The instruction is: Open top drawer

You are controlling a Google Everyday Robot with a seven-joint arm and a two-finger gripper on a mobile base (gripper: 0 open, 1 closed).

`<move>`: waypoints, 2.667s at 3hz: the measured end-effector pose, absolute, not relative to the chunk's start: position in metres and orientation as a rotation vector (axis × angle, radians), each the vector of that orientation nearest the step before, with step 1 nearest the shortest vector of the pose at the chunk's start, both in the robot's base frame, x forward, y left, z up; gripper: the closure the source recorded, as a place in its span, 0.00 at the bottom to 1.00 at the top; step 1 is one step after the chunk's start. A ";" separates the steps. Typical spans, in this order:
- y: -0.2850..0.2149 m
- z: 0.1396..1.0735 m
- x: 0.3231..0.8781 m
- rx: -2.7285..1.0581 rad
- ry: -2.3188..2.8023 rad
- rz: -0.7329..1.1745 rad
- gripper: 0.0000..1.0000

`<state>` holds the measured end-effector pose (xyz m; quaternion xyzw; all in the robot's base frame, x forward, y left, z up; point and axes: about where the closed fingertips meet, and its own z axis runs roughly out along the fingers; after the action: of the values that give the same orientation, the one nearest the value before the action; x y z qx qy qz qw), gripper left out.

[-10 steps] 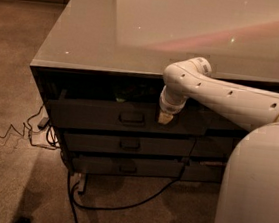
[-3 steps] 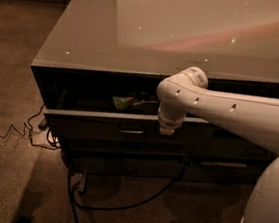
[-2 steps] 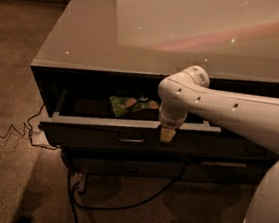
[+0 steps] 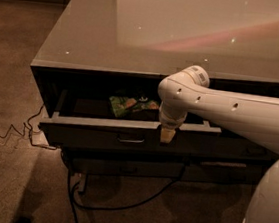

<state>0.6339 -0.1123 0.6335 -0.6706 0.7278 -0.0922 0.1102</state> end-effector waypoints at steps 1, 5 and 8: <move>-0.112 0.633 0.634 -1.971 2.139 -0.271 0.40; -0.110 0.635 0.627 -1.974 2.109 -0.295 0.00; -0.141 0.635 0.565 -1.905 2.141 -0.419 0.42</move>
Offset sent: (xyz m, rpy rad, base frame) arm 0.0000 0.0000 0.0000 0.0000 0.0000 0.0000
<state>0.5645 -0.1407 0.6350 -0.6529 0.7336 -0.1435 0.1225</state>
